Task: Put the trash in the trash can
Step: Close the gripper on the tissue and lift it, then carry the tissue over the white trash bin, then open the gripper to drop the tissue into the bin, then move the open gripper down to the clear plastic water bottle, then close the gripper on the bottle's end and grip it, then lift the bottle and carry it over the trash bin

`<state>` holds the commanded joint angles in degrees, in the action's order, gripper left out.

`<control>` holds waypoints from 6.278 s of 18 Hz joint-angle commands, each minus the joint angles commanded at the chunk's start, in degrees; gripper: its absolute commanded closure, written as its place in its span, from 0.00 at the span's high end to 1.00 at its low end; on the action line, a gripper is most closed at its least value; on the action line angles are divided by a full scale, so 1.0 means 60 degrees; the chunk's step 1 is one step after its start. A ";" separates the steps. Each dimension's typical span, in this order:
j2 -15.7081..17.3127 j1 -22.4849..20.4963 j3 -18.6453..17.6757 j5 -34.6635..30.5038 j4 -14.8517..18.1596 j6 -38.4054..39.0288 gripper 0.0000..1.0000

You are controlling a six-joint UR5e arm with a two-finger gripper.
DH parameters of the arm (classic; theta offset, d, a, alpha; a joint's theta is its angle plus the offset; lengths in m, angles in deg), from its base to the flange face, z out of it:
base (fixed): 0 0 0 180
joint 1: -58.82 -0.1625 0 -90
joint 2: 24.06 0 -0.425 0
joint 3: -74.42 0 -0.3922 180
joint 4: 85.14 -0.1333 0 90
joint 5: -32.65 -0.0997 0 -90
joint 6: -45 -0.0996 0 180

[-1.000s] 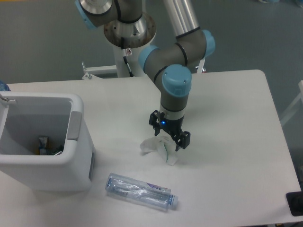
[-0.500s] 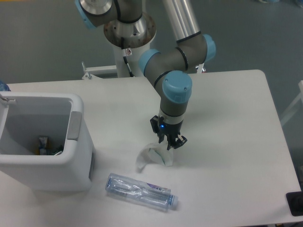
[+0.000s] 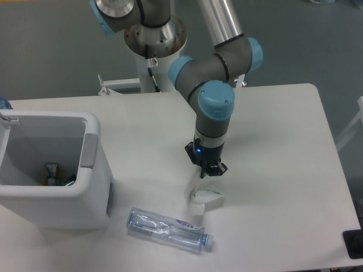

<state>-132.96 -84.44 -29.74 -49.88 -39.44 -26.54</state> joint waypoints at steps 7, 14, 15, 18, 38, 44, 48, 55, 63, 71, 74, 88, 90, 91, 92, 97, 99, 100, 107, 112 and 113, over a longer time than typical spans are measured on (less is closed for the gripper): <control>0.0864 -0.0044 0.0908 0.2310 -0.0015 0.1330 0.00; 0.2268 0.0146 0.1276 0.4743 -0.0015 0.2635 0.00; 0.2488 0.0248 0.1261 0.4906 -0.0029 0.2782 0.00; 0.2973 0.0803 0.1232 0.4937 -0.0029 0.3031 0.00; 0.3048 0.2888 0.1288 0.4937 -0.0161 0.3662 1.00; 0.1863 0.1481 0.2096 0.4922 -0.0161 0.2713 1.00; 0.1086 0.0851 0.1979 0.4878 -0.0161 0.1687 1.00; -0.0569 0.0542 0.2008 0.4586 -0.0161 -0.0247 1.00; -0.1523 0.1156 0.2008 0.2902 -0.0220 -0.0322 1.00; -0.1859 0.1640 0.1935 0.2856 -0.0205 -0.0293 1.00; -0.2035 0.1757 0.2022 0.2842 -0.0191 -0.0308 1.00; -0.2841 0.2607 0.2316 0.1699 -0.0161 -0.1230 1.00; -0.2900 0.2607 0.2330 0.1699 -0.0161 -0.1245 1.00; -0.2972 0.2607 0.2345 0.1699 -0.0161 -0.1231 1.00; -0.3017 0.2607 0.2374 0.1670 -0.0176 -0.1230 1.00; -0.3148 0.2607 0.2447 0.1466 -0.0161 -0.1143 0.95; -0.3149 0.2607 0.2520 0.1144 -0.0146 -0.1099 0.77; -0.3149 0.2607 0.2535 0.1128 -0.0146 -0.1041 0.65; -0.3149 0.2593 0.3149 0.1157 -0.0161 -0.0353 0.43; -0.3076 0.2330 0.3866 0.1216 -0.0161 -0.0206 0.43; -0.3076 0.2286 0.4129 0.1259 -0.0161 -0.0031 0.43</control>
<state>-151.41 -70.73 -4.96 -42.33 -40.40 -26.73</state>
